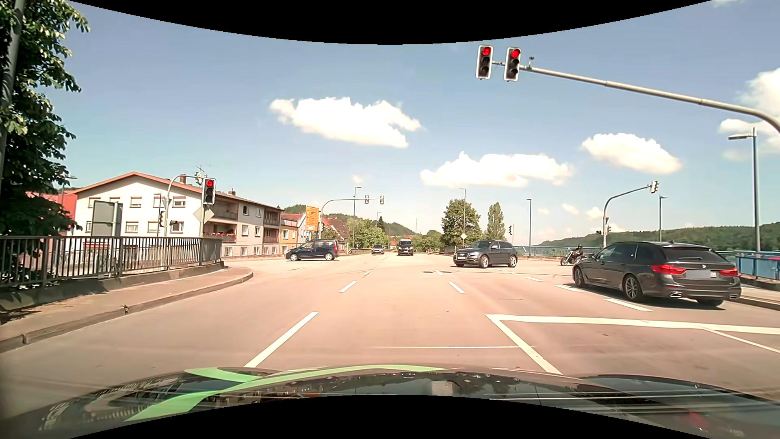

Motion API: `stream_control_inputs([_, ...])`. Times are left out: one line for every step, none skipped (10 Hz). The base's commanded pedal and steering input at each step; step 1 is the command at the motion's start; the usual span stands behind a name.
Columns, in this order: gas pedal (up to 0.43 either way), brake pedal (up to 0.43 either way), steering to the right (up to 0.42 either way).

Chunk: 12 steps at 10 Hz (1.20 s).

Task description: Follow the waypoints while adhering to traffic rules and regulations

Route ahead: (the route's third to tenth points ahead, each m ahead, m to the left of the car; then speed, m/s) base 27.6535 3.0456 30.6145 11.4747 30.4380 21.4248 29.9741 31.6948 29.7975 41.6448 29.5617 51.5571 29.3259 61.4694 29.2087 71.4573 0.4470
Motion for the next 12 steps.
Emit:
stream_control_inputs([0.000,0.195,0.002])
stream_control_inputs([0.000,0.195,0.002])
stream_control_inputs([0.000,0.195,0.002])
stream_control_inputs([0.000,0.195,0.002])
stream_control_inputs([0.000,0.195,0.002])
stream_control_inputs([0.000,0.195,0.002])
stream_control_inputs([0.000,0.195,0.002])
stream_control_inputs([0.000,0.189,0.002])
stream_control_inputs([0.000,0.189,0.002])
stream_control_inputs([0.000,0.189,0.002])
stream_control_inputs([0.000,0.195,0.002])
stream_control_inputs([0.000,0.220,0.002])
